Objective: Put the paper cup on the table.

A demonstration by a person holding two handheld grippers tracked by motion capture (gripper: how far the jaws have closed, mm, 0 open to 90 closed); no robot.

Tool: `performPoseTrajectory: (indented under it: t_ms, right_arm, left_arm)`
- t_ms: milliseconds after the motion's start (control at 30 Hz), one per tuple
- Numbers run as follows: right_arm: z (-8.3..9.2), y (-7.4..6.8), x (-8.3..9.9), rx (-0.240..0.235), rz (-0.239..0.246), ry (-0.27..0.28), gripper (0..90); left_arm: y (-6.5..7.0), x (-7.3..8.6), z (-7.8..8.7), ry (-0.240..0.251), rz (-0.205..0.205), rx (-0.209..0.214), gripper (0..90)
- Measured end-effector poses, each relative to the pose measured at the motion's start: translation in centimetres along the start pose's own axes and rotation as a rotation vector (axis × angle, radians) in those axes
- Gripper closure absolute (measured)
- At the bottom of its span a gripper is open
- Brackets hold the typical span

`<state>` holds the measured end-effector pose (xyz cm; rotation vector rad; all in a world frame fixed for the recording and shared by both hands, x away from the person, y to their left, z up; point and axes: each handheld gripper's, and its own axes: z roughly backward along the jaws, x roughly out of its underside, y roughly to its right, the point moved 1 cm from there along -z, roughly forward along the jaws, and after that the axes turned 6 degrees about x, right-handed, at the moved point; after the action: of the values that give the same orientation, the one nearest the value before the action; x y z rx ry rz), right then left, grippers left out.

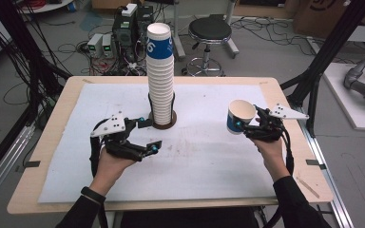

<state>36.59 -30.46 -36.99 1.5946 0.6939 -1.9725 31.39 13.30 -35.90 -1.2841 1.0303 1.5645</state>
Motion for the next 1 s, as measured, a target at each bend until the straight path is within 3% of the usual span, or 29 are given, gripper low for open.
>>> performPoseTrajectory:
  t_ms: [200,567,867,1000]
  right_arm:
    - [-0.5,0.6,1.2,0.053,-0.037,0.0,20.1]
    - [-1.5,1.3,3.5,0.146,-0.063,-0.011,20.2]
    - [-2.2,1.7,4.9,0.153,-0.103,-0.032,20.1]
    - [-2.7,1.6,5.3,0.17,-0.087,-0.051,20.1]
  left_arm:
    - [-0.1,0.1,-0.1,-0.006,0.001,0.001,15.5]
    - [-0.1,0.3,-0.2,-0.009,0.001,0.001,15.5]
    - [0.0,0.4,-0.4,-0.012,0.003,0.006,15.5]
    - [0.0,0.4,-0.4,-0.011,0.003,0.006,15.5]
